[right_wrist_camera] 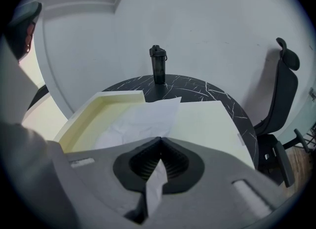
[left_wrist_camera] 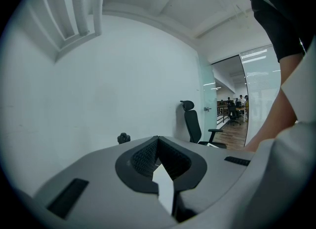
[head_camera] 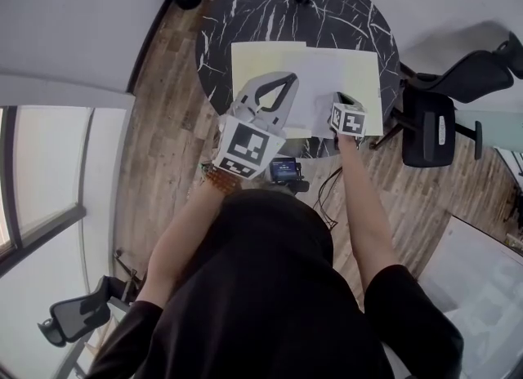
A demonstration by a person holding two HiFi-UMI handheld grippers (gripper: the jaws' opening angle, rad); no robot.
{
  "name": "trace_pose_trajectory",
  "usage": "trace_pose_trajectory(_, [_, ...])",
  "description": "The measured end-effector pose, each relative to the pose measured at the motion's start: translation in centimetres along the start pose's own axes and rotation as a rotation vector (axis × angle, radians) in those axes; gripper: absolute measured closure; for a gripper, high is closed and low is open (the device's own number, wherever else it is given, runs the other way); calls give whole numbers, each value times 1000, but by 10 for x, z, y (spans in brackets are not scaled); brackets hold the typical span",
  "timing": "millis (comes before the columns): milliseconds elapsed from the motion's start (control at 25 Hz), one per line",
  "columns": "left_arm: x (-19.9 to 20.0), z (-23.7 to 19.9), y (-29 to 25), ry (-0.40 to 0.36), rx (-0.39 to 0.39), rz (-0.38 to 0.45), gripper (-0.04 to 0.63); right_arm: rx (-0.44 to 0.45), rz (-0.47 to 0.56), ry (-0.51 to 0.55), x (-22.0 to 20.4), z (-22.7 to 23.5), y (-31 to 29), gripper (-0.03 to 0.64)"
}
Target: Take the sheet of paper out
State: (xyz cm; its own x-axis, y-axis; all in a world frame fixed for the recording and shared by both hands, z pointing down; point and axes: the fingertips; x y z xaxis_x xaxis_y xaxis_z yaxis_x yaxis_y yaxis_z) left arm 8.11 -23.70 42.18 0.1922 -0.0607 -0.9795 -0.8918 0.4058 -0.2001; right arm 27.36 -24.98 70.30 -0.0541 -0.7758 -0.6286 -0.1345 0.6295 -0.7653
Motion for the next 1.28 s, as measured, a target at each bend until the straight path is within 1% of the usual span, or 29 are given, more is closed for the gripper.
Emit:
trace_pose_trajectory(240, [-3,15,0,6,-20,1,600,-5,27,-15,2,10,13,620])
trace_pose_trajectory(440, [-1,20,1,6,-26,6,600,-10,53,-30,7,19,23,620])
trace_pose_trajectory(600, [1,27,0,-12,-44,6,600,-8,68,-48,9,22,30,620])
trace_pose_trajectory(880, [5,36,0,-22,-49,9,600,26,117,-100,14,26,46,620])
trace_pose_trajectory(1280, [6,45,-4,-30,-51,8,600,44,190,-151,28,33,75,620])
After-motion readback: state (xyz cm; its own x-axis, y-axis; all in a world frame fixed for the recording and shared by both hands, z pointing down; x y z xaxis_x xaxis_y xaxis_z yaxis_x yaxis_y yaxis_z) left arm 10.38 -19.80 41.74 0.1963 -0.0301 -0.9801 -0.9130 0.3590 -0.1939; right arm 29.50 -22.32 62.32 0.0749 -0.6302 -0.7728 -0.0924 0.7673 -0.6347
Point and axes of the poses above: the fingertips, and each gripper's own axes: y backward along the fingers, z to its right, x out of its top, and after that the axes turned 11 degrees about -x, right-handed
